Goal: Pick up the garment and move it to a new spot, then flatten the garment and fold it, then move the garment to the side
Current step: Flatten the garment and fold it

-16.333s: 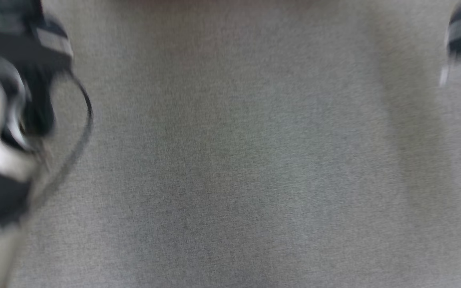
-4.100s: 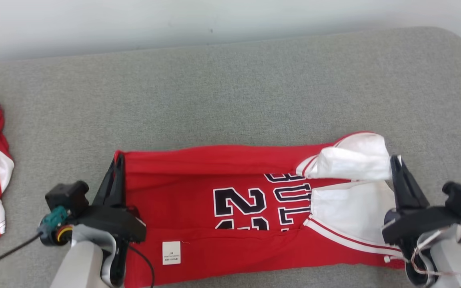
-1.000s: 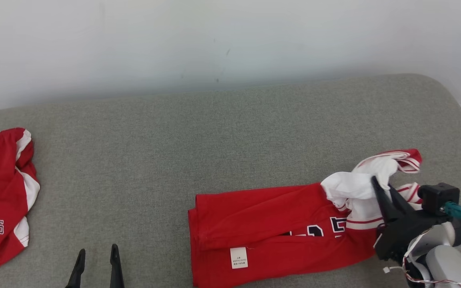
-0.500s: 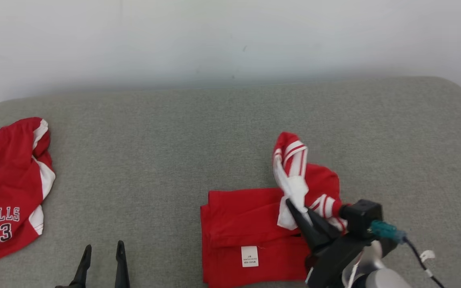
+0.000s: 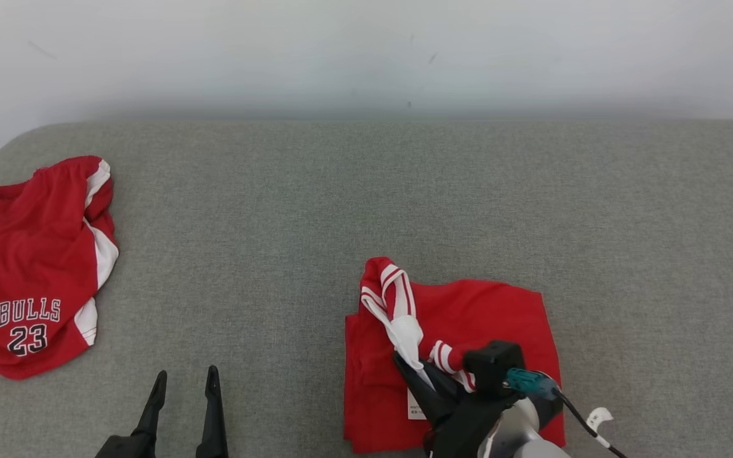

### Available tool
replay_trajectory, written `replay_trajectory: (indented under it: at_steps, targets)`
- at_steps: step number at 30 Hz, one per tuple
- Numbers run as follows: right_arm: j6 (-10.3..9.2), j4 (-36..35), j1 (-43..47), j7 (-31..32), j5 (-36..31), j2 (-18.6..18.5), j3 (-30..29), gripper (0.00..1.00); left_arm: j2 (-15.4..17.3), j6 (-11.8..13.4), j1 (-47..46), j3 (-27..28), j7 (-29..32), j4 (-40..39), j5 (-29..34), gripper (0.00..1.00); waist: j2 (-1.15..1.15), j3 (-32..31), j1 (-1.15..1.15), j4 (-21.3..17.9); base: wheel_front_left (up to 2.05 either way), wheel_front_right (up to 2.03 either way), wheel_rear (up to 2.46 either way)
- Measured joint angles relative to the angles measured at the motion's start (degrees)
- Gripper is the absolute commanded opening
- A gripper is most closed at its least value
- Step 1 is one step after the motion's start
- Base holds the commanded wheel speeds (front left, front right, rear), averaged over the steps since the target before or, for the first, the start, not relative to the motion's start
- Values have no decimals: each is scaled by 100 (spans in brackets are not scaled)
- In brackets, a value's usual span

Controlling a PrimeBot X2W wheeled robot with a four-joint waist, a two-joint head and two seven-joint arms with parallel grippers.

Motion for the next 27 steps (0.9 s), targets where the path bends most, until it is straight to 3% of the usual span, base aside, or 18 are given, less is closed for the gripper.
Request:
replay_trajectory:
  at_steps: [4, 5, 6, 12, 16, 22, 27]
  targets:
    - [0, 472, -153, -113, -29, 103, 132, 0, -1, 20, -41, -60, 0, 13, -14, 100, 0, 9, 0, 50, 0, 0, 0]
    - [0, 472, -153, -113, -29, 103, 132, 10, -1, 20, -41, -60, 0, 13, -14, 100, 0, 9, 0, 50, 0, 0, 0]
    - [0, 538, -165, -181, -30, 121, 168, 99, 0, 25, -41, -71, -1, 19, -16, 100, 0, 2, 0, 55, 0, 0, 0]
    - [0, 520, -293, -710, 232, 158, 338, 100, -1, 34, -17, -35, 0, 44, -23, 100, 0, -57, 0, 8, 0, 0, 0]
    - [0, 137, -354, -1027, 332, -96, 308, 100, -1, 36, 58, 8, 0, 42, -23, 100, 0, -104, 0, -94, 0, 0, 0]
    - [0, -533, -292, -1178, 336, -501, -187, 100, -1, 49, 87, 69, -1, 16, -22, 100, 0, -169, 0, -253, 0, 0, 0]
    - [0, -721, 82, -953, 328, -740, -665, 100, -1, 44, 164, 132, 0, -12, -12, 100, 0, -215, -1, -320, 0, 0, 0]
